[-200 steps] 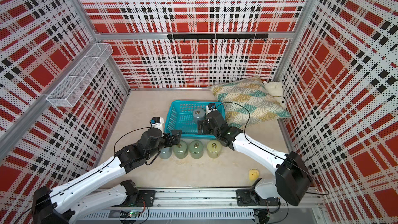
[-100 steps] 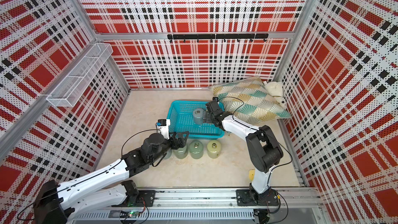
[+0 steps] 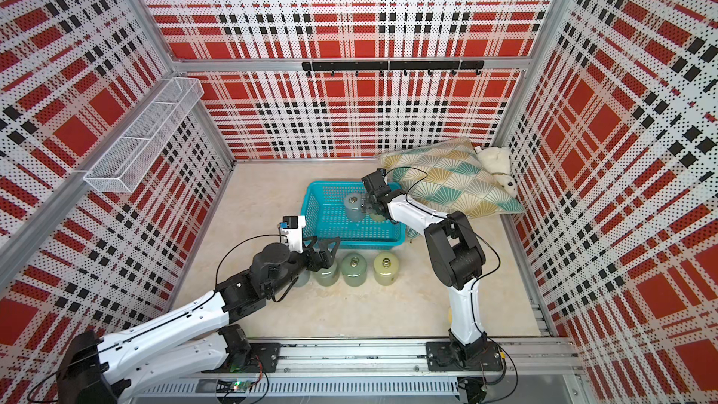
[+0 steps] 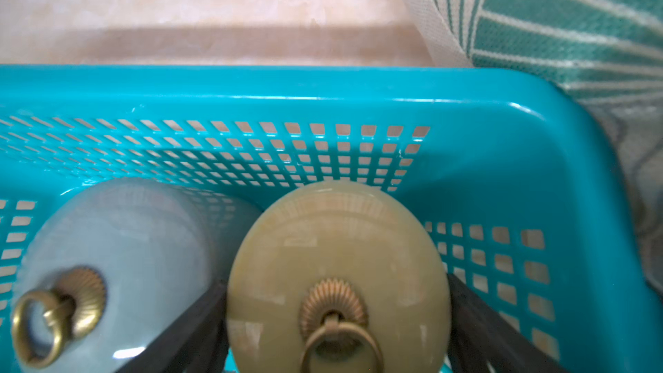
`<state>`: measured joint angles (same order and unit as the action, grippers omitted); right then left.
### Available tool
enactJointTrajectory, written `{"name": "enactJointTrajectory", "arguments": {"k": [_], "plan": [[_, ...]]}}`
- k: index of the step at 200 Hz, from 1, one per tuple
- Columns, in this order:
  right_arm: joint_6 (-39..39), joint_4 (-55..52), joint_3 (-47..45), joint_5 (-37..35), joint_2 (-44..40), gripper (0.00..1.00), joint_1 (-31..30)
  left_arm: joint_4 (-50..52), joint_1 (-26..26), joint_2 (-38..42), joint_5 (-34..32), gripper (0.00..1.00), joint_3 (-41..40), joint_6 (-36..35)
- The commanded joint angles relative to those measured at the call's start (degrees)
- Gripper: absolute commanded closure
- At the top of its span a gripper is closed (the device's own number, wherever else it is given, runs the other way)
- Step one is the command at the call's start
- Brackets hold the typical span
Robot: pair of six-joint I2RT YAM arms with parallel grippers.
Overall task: Take the tea canister out of the basket
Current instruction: Pick up the tea canister from the basket.
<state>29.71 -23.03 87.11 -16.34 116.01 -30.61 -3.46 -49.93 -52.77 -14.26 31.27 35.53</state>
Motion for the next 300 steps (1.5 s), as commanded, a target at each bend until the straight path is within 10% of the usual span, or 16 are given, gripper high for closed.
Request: {"name": "enactJointTrajectory", "arguments": {"k": [1, 115, 136, 300], "plan": [[0.6, -2.5, 1.4, -0.9, 3.9, 0.07, 0.5, -1.4, 0.2, 0.6, 0.7, 0.0, -0.8, -1.3], [-0.1, -2.8, 4.7, -0.3, 7.9, 0.07, 0.6, -1.3, 0.4, 0.7, 1.4, 0.0, -1.3, -1.0], [-1.2, -1.6, 4.3, 0.2, 7.6, 0.22, 0.5, -1.1, 0.4, 0.8, 1.8, 0.0, -1.3, -0.9], [-2.9, -6.5, -0.8, -1.9, -12.6, 0.31, -7.8, -1.4, 0.3, 2.7, 4.3, 0.01, -2.2, -0.4]]}}
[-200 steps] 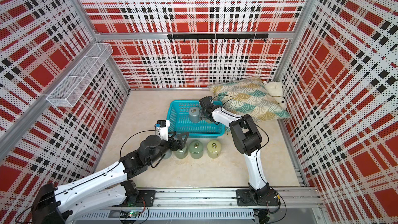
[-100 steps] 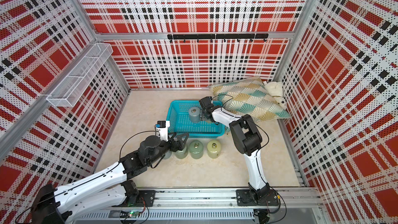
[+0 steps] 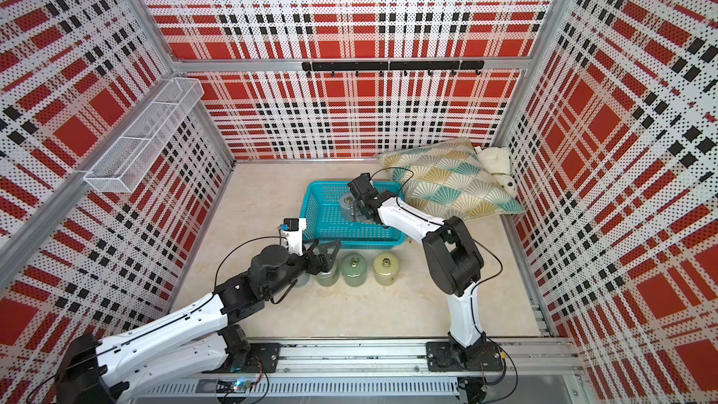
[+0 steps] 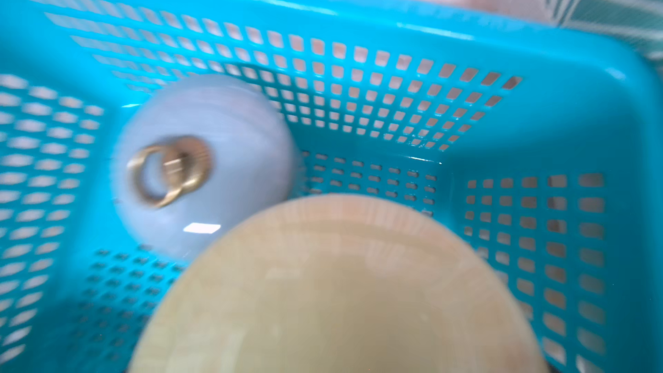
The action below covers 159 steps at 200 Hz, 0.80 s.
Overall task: Take the tea canister out of the basket
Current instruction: Pick up the tea canister from the basket.
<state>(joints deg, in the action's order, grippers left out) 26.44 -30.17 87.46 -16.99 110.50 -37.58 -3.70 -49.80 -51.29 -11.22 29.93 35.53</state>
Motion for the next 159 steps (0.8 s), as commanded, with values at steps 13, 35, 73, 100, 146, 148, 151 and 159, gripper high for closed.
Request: {"name": "enactJointTrajectory", "arguments": {"k": [13, 35, 73, 100, 146, 148, 151, 159], "plan": [[1.2, 0.2, -3.2, -0.5, -10.1, 0.31, -1.1, -1.3, 0.0, 1.4, 1.4, 0.01, -1.1, -0.5], [2.4, -0.7, -6.9, 0.8, -15.5, 0.3, -1.3, -1.4, -0.4, 1.8, 1.6, 0.01, -1.1, -0.5], [4.0, -3.0, -13.5, 0.4, -25.0, 0.29, -1.3, -2.2, -1.2, 1.5, 1.9, 0.01, -0.7, -0.4], [4.8, -5.7, -19.0, -1.0, -31.8, 0.29, -1.3, -2.3, -2.3, 0.8, 2.1, 0.01, -0.3, -0.8], [9.4, -8.3, -30.6, -3.6, -44.1, 0.27, -1.3, -2.5, -3.7, -0.8, 2.0, 0.01, 0.4, -1.1], [9.5, -8.3, -31.0, -3.6, -44.6, 0.27, -1.3, -2.6, -3.7, -0.9, 2.0, 0.01, 0.5, -1.1], [9.8, -8.5, -31.7, -3.7, -45.3, 0.27, -1.3, -2.6, -3.8, -1.0, 2.1, 0.01, 0.6, -1.1], [10.5, -8.7, -33.4, -3.8, -46.9, 0.27, -1.2, -2.7, -3.9, -1.2, 2.3, 0.01, 0.8, -1.1]]}}
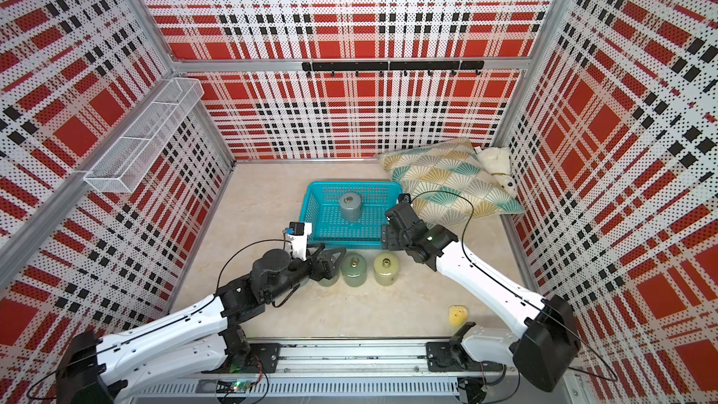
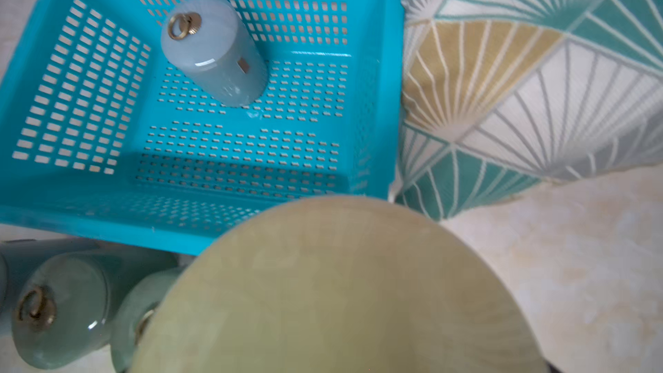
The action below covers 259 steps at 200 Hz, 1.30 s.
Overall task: Take the tea canister out of the basket
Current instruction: Pick up the tea canister from the basket, then place the tea canister at the center of the board.
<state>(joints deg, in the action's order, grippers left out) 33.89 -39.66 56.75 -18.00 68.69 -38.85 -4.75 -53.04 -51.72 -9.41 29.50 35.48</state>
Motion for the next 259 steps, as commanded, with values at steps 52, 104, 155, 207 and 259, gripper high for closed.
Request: {"name": "enactJointTrajectory", "arguments": {"k": [52, 104, 155, 207, 259], "plan": [[6.0, 2.0, -11.8, -4.2, -10.0, 0.25, 0.1, -1.6, -2.7, -2.7, -0.3, 0.01, 2.6, -1.6], [6.9, 7.1, -18.1, -5.3, -9.6, 0.23, 0.6, -0.9, -3.5, -3.3, -0.5, 0.01, 3.2, -1.7], [8.4, 12.6, -22.1, -4.0, -5.9, 0.23, 1.9, -0.7, -3.8, -3.2, -1.0, 0.01, 3.1, -1.6], [8.0, 16.1, -24.5, -3.4, -3.5, 0.23, 3.9, -0.4, -3.9, -3.2, -1.4, 0.01, 2.9, -1.6], [7.7, 18.7, -26.6, -0.7, -2.8, 0.22, 6.2, -0.2, -4.0, -2.9, -1.7, 0.01, 2.8, -1.6]]}}
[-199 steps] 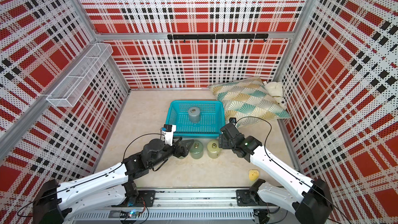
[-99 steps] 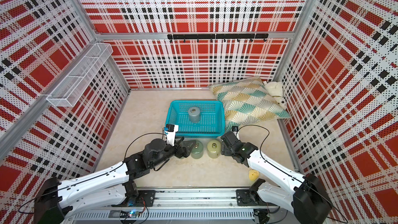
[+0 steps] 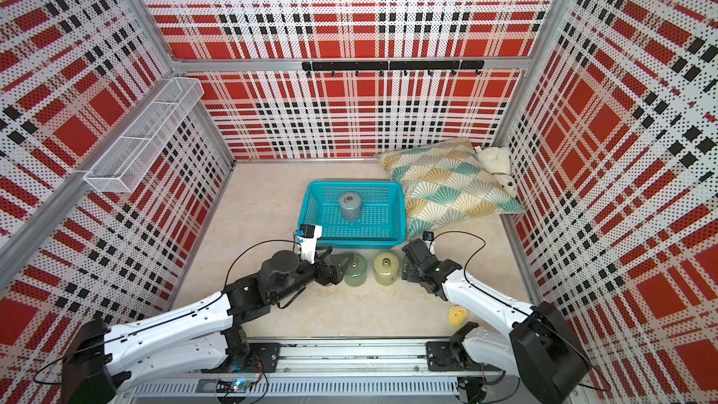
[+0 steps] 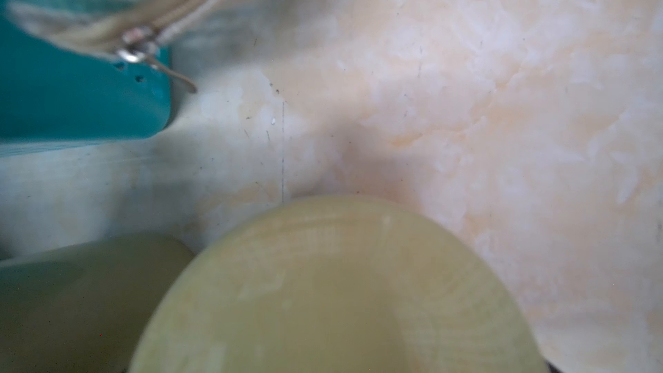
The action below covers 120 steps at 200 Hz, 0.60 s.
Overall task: Take the tea canister out of the basket
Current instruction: Place the tea canister at the center of the board.
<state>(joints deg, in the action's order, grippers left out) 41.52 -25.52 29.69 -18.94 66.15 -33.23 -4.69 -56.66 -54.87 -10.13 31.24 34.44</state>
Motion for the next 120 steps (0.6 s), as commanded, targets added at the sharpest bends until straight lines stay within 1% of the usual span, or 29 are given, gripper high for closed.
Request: {"name": "enactJointTrajectory", "arguments": {"k": [1, 40, 89, 120], "plan": [[0.1, 4.6, 0.4, 0.3, -0.2, 0.22, 0.5, -0.2, -0.4, 0.2, -1.0, 0.01, 1.0, -0.6], [0.2, 4.3, 0.6, 1.3, 0.7, 0.19, 0.5, -0.4, -0.4, -0.1, -1.0, 0.01, 1.0, -0.7], [0.4, 3.0, 1.0, 1.0, 0.4, 0.0, 0.5, -0.6, -0.4, -0.4, -0.9, 0.01, 1.0, -0.8], [-0.1, 1.8, 1.7, 1.0, -0.9, 0.0, 0.5, -0.4, -0.4, -0.5, -1.5, 0.01, 1.2, -0.7]]}}
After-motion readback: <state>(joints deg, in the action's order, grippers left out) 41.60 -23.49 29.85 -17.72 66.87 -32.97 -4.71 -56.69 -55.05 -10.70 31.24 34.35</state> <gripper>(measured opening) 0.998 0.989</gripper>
